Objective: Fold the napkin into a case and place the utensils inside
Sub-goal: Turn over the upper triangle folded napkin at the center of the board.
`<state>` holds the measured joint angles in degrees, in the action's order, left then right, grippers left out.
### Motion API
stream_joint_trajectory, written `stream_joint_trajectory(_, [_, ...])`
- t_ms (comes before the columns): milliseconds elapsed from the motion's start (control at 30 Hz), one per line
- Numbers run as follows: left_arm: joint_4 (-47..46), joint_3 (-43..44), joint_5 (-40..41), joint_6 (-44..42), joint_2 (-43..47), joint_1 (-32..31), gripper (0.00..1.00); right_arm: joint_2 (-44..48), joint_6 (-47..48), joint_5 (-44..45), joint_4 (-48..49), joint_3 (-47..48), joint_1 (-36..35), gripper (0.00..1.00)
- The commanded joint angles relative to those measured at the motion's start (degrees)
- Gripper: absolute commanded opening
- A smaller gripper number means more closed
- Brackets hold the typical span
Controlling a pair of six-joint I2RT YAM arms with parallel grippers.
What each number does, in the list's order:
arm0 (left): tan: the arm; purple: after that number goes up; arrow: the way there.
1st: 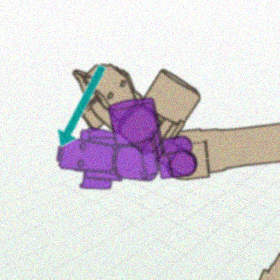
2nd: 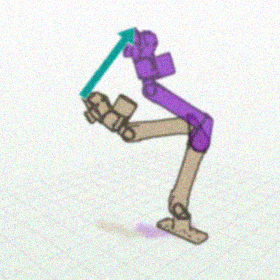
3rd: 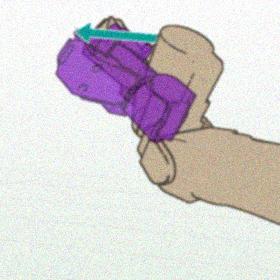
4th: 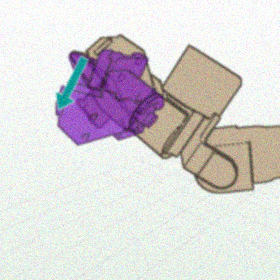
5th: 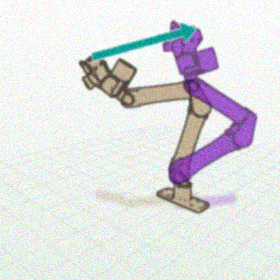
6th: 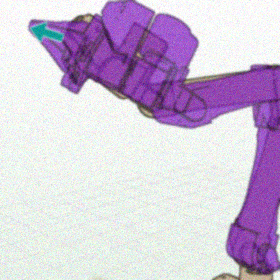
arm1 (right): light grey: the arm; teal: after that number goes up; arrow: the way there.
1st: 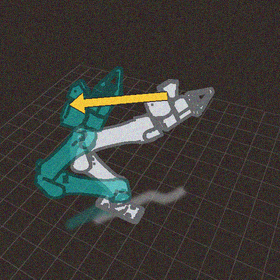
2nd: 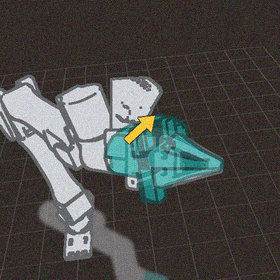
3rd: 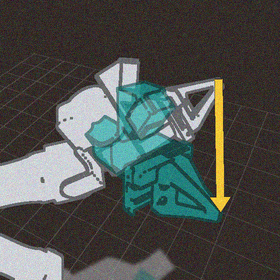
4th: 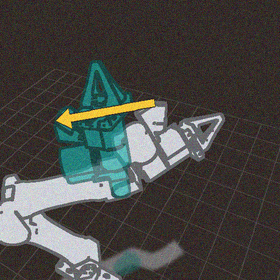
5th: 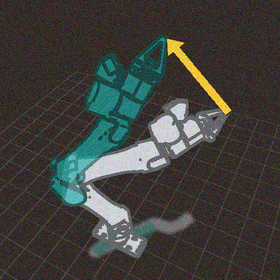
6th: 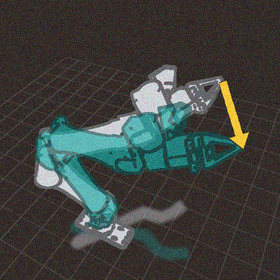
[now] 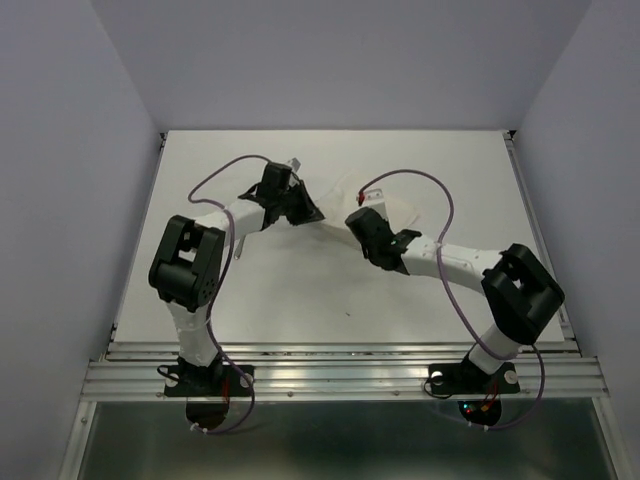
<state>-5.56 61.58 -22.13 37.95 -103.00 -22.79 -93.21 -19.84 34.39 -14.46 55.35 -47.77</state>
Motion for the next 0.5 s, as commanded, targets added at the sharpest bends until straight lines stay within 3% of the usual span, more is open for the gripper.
stream_joint_trajectory(0, [1.3, 18.8, 0.3, -2.4, -6.7, -0.9, 0.0, -0.7, 5.6, 7.6, 1.4, 6.4, 9.2, 0.01])
stream_joint_trajectory(100, [6.7, 36.0, -2.2, -5.5, -13.8, -2.6, 0.0, 0.8, 10.2, 11.6, 2.0, 14.8, 13.7, 0.01])
stream_joint_trajectory(200, [4.7, 40.0, -5.3, -9.3, -11.6, -3.6, 0.0, 4.4, 12.2, 11.6, 3.2, 16.0, 13.8, 0.01])
stream_joint_trajectory(333, [-7.8, 24.2, -9.2, -12.5, -2.0, -2.8, 0.0, 11.2, 13.2, 6.3, 5.8, 7.9, 13.0, 0.01])
stream_joint_trajectory(467, [-15.3, 4.2, -11.4, -12.2, 2.8, -1.4, 0.0, 12.7, 7.2, 3.4, 2.8, -1.8, 6.1, 0.01])
